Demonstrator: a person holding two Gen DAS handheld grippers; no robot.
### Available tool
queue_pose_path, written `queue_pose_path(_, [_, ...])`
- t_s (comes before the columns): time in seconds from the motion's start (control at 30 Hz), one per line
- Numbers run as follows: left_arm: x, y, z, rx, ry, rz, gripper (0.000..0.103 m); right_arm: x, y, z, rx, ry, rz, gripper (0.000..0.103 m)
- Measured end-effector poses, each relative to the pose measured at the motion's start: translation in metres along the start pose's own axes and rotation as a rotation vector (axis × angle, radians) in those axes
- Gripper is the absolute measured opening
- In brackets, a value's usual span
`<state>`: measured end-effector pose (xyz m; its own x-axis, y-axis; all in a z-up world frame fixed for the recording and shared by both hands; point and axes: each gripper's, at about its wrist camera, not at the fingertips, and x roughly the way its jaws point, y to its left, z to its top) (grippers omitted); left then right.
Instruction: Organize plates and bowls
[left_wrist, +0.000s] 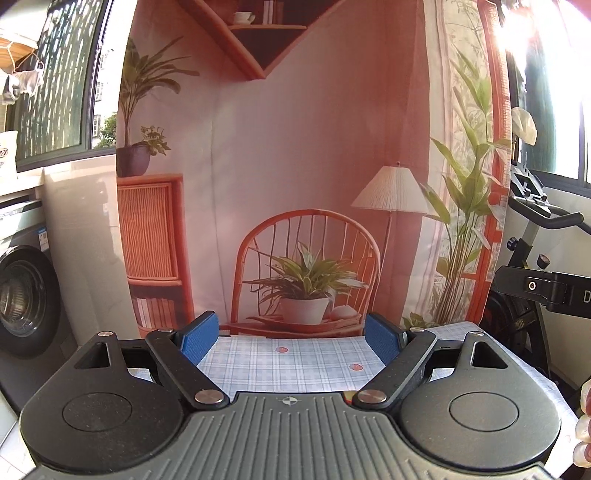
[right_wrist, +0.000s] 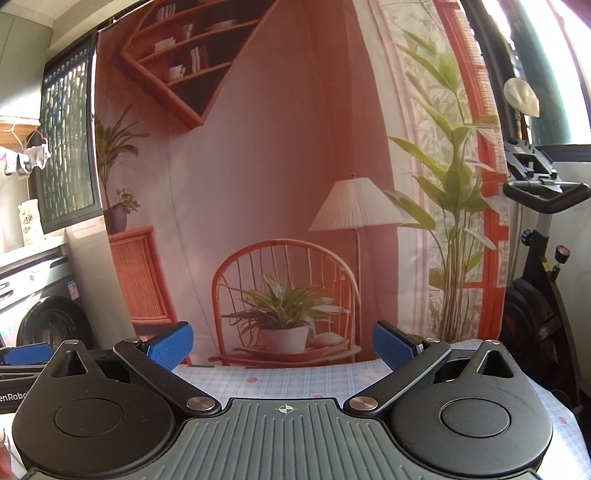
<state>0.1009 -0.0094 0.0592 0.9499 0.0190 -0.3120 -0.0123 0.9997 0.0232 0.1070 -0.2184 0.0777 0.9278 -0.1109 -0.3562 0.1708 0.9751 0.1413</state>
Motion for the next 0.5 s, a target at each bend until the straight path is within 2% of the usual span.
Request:
queue_pose_path(0.17, [-0.026, -0.003, 0.012, 0.009, -0.030, 0.025, 0.088, -0.023, 0.009, 0.009, -0.042, -0.027, -0.003, 0.103])
queue_pose_path(0.5, [-0.054, -0.005, 0.017, 0.040, -0.055, 0.011, 0.088, -0.042, 0.021, 0.012, -0.061, -0.029, -0.001, 0.103])
